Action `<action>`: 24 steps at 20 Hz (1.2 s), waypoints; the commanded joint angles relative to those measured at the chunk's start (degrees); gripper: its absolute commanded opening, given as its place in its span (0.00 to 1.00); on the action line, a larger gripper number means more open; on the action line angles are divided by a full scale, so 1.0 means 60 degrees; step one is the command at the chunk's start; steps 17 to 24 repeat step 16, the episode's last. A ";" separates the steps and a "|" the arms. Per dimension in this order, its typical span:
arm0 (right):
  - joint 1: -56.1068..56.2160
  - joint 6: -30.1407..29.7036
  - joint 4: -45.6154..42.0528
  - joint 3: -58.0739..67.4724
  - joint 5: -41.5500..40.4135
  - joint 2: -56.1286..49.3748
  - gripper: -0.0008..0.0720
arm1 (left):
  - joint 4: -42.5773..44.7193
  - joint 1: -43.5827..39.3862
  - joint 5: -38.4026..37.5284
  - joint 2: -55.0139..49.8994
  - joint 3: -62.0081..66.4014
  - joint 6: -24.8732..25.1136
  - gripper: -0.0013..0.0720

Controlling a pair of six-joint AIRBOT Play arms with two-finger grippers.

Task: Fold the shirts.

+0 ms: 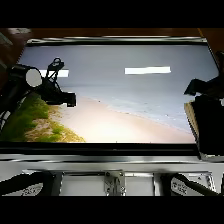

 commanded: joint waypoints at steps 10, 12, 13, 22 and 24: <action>0.1326 0.0331 -0.1497 -0.0543 -0.0102 -0.0015 0.97 | 0.0933 -0.0324 -0.0069 -0.0594 0.0113 -0.0262 0.99; 0.1326 0.0335 -0.1497 -0.0543 -0.0102 -0.0015 0.97 | 0.0936 -0.0324 -0.0051 -0.0594 0.0113 -0.0259 0.99; 0.1326 0.0335 -0.1497 -0.0543 -0.0102 -0.0015 0.97 | 0.0973 -0.0324 -0.0051 -0.0594 0.0113 -0.0251 0.99; 0.1326 0.0331 -0.1497 -0.0543 -0.0102 -0.0015 0.97 | 0.1009 -0.0324 0.0011 -0.0594 0.0113 0.0412 0.99; 0.1326 0.0331 -0.1497 -0.0543 -0.0102 -0.0015 0.97 | 0.1009 -0.0324 0.0011 -0.0594 0.0113 0.0412 0.99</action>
